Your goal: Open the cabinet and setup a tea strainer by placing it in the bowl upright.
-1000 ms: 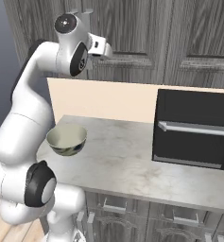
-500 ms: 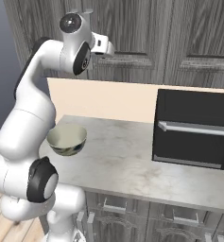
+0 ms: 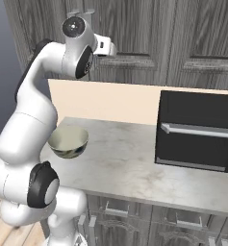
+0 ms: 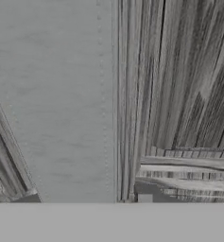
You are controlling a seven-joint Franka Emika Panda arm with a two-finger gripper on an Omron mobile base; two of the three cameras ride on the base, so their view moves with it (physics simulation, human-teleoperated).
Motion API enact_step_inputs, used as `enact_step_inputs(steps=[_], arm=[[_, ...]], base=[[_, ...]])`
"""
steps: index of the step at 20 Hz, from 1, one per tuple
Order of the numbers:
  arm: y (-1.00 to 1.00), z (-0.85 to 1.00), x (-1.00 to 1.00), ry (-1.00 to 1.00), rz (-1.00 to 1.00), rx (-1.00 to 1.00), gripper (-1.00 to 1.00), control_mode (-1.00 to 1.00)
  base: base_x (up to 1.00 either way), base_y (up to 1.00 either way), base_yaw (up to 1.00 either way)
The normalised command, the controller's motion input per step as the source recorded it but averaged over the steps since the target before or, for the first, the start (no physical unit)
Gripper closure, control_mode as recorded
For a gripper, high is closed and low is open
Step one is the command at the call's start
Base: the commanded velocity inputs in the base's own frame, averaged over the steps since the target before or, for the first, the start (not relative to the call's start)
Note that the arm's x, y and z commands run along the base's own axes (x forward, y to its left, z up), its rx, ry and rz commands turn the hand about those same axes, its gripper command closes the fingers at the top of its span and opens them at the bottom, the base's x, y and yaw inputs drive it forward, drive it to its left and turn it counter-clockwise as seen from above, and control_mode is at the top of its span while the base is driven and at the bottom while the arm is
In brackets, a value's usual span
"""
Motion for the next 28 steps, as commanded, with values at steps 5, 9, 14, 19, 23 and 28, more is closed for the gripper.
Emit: enact_step_inputs(steps=[5, 9, 14, 19, 23, 28], arm=[[0.00, 0.00, -0.05, 0.00, 0.00, 0.00, 1.00, -1.00], [-0.18, 0.01, -0.55, -0.02, 0.00, 0.03, 1.00, -1.00], [-0.10, 0.00, -0.65, 0.00, -0.01, 0.00, 1.00, -1.00], [-0.30, 0.02, -0.33, 0.00, 0.00, 0.09, 1.00, -1.00], [-0.48, 0.13, -0.28, 0.00, 0.00, 0.13, 1.00, -1.00], [-0.34, 0.10, -0.47, -0.02, 0.00, 0.10, 1.00, -1.00]], base=[[0.00, 0.00, 0.00], [0.00, 0.00, 0.00], [0.00, 0.00, 0.00], [0.00, 0.00, 0.00], [0.00, 0.00, 0.00], [0.00, 0.00, 0.00]])
